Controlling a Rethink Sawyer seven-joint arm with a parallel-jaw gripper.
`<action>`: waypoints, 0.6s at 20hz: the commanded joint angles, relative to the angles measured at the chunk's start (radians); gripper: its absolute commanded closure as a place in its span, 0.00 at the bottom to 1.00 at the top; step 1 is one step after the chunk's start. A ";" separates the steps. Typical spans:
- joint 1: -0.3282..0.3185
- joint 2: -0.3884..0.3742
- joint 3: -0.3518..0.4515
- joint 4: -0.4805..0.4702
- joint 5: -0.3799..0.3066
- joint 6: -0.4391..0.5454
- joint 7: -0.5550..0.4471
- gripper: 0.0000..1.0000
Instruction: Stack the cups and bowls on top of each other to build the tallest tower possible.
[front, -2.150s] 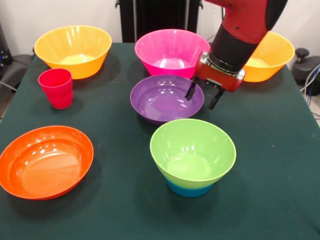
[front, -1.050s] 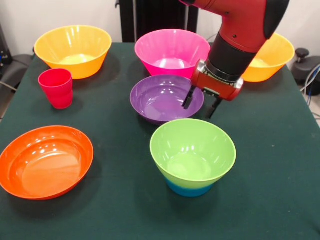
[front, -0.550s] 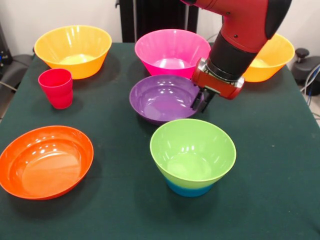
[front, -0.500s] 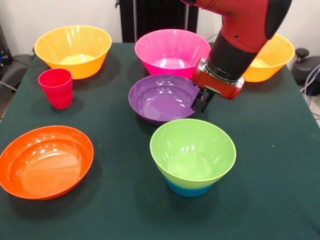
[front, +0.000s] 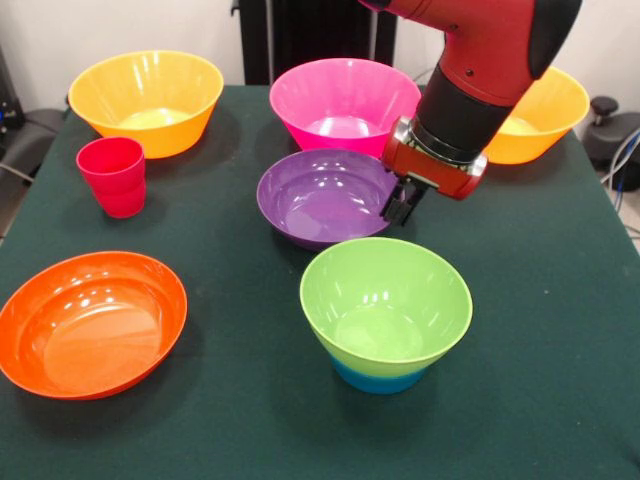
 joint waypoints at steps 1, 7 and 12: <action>-0.029 0.024 0.117 -0.004 -0.019 0.052 0.042 1.00; -0.044 0.018 0.115 -0.027 -0.023 0.081 0.020 1.00; -0.049 0.015 0.116 -0.026 -0.021 0.094 0.019 1.00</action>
